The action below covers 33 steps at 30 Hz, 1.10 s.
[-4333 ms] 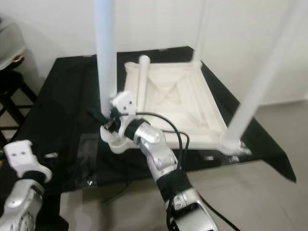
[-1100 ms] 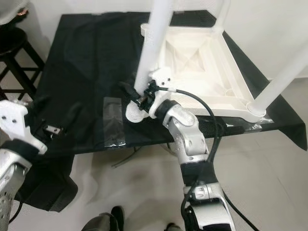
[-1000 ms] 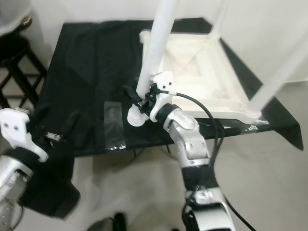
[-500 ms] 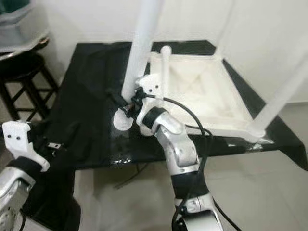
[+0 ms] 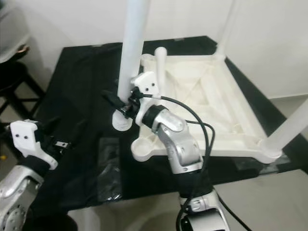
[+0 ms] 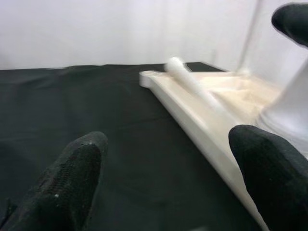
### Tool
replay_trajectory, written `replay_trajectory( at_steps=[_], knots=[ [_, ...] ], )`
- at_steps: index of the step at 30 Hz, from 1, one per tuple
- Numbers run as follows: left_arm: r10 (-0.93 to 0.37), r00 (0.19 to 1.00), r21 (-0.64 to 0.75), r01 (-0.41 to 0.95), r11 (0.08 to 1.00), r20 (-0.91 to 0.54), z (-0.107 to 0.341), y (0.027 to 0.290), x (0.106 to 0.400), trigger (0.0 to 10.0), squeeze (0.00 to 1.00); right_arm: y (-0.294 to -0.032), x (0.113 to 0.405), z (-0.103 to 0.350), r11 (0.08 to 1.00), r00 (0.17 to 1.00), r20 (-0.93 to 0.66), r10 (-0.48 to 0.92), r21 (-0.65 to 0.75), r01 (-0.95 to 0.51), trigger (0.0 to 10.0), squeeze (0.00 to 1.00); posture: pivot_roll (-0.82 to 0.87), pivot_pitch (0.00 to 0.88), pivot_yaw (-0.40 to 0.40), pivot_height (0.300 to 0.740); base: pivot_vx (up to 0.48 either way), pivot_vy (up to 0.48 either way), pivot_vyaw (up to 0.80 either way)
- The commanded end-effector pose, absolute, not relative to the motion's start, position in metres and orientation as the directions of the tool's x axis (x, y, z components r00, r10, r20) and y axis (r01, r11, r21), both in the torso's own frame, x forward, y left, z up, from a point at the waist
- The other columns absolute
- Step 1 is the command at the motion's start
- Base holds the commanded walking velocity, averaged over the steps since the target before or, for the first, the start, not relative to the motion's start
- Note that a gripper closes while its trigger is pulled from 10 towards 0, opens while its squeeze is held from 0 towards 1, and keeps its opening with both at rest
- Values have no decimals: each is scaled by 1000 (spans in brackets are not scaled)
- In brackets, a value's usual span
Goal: Building children table
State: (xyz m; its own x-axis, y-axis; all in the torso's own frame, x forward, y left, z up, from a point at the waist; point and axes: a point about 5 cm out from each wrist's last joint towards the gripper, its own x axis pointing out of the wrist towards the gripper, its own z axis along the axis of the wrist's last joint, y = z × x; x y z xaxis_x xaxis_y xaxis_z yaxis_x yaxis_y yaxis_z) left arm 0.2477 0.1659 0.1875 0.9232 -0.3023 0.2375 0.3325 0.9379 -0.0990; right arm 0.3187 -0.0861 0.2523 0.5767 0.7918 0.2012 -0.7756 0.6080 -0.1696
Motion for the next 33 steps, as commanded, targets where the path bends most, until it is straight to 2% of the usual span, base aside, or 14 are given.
replay_trajectory(
  at_steps=[1,2,4,5,7,9,10,15,22,24,28,33],
  knots=[
    [-326,927,-126,351,928,187,177,162,246,10000,0,-88,304,244,442,424,125,897,-228,-868,10000,0,33,153,14,740,0,0,0],
    [-326,927,-126,351,928,187,177,162,246,10000,0,-88,304,244,442,424,125,897,-228,-868,10000,0,33,153,14,740,0,0,0],
    [-364,919,-134,384,913,150,168,154,242,10000,0,-102,289,239,242,240,38,970,-239,-940,10000,0,30,162,15,740,0,0,0],
    [-364,919,-134,384,913,150,168,154,242,10000,0,-102,289,239,242,240,38,970,-239,-940,10000,0,30,162,15,740,0,0,0],
    [-390,912,-137,406,904,128,161,148,237,10000,0,-114,283,246,95,94,18,995,-216,-972,10000,0,28,172,14,740,0,0,0],
    [-401,908,-135,415,900,118,158,145,233,10000,0,-117,283,249,24,24,4,1000,-207,-978,10000,0,27,181,14,740,0,0,0],
    [-401,908,-135,415,900,118,158,145,233,10000,0,-117,283,249,24,24,4,1000,-207,-978,10000,0,27,181,14,740,0,0,0],
    [-426,900,-113,435,893,95,155,142,223,10000,0,-111,284,249,-109,-99,-64,993,-184,-977,10000,0,36,215,15,740,0,-186,0],
    [-405,911,-111,412,904,83,156,147,220,10000,0,-99,286,252,-153,-139,-85,987,-194,-969,10000,0,43,230,15,740,0,-465,0],
    [-399,913,-115,407,906,83,157,148,220,10000,0,-96,287,252,-147,-132,-86,987,-201,-968,10000,0,44,230,15,740,0,-465,0],
    [-348,933,-149,359,921,97,159,151,223,10000,0,-79,295,252,-76,-56,-81,995,-265,-961,10000,0,39,230,11,740,0,-98,0],
    [-328,939,-138,340,930,106,162,153,225,10000,0,-72,296,254,-57,-42,-58,997,-287,-956,10000,0,36,231,11,740,0,0,480]
  ],
)
